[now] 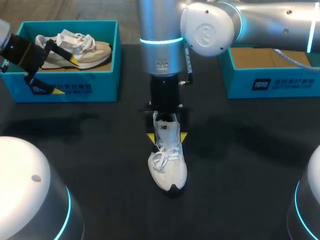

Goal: Take the shoe out of the shoebox, open the shoe tongue, remove and reinsert the insole, then place the shoe into the shoebox

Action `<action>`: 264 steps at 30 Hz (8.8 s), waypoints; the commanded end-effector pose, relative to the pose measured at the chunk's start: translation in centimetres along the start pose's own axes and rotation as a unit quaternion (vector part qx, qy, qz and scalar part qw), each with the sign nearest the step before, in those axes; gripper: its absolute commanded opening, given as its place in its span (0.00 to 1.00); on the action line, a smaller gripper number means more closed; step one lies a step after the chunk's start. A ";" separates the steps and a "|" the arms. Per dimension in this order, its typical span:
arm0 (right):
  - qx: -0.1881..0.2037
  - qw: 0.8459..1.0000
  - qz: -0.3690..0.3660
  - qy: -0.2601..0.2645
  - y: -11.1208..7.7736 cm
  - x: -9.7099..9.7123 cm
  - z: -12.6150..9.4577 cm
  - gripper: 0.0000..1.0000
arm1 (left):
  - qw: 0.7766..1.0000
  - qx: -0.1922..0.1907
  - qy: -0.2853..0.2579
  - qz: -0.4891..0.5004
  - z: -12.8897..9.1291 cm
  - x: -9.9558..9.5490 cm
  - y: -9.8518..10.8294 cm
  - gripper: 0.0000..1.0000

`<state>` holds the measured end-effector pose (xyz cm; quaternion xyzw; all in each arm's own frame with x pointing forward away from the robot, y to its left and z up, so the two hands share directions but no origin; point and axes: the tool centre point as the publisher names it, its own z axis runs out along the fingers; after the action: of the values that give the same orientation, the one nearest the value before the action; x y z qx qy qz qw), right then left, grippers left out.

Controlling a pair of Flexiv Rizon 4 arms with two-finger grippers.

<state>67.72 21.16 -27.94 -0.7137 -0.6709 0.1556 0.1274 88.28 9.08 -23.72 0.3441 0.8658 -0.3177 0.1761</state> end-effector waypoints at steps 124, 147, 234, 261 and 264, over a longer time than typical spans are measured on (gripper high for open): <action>-0.207 0.663 -0.696 -0.182 21.4 0.9 -0.6 1.00 | 1.000 -0.001 0.000 0.001 0.0 0.1 0.0 1.00; -0.184 0.694 -0.672 -0.182 22.8 -0.1 1.6 0.00 | 1.000 -0.001 0.000 0.001 0.0 0.1 0.0 1.00; -0.233 0.695 -0.647 -0.211 20.1 -16.7 -21.5 0.00 | 1.000 -0.001 0.000 0.001 0.0 0.1 0.0 1.00; -0.238 0.719 -0.618 -0.210 23.8 -22.7 -22.5 0.00 | 1.000 -0.001 0.000 0.001 0.0 0.1 0.0 1.00; -0.231 0.724 -0.614 -0.216 24.8 -24.7 -22.6 0.00 | 1.000 -0.001 0.000 0.001 0.0 0.1 0.0 1.00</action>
<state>97.50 -2.85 -15.57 -0.1024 -0.9858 0.0407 -0.1267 88.28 9.09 -23.72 0.3441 0.8658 -0.3177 0.1761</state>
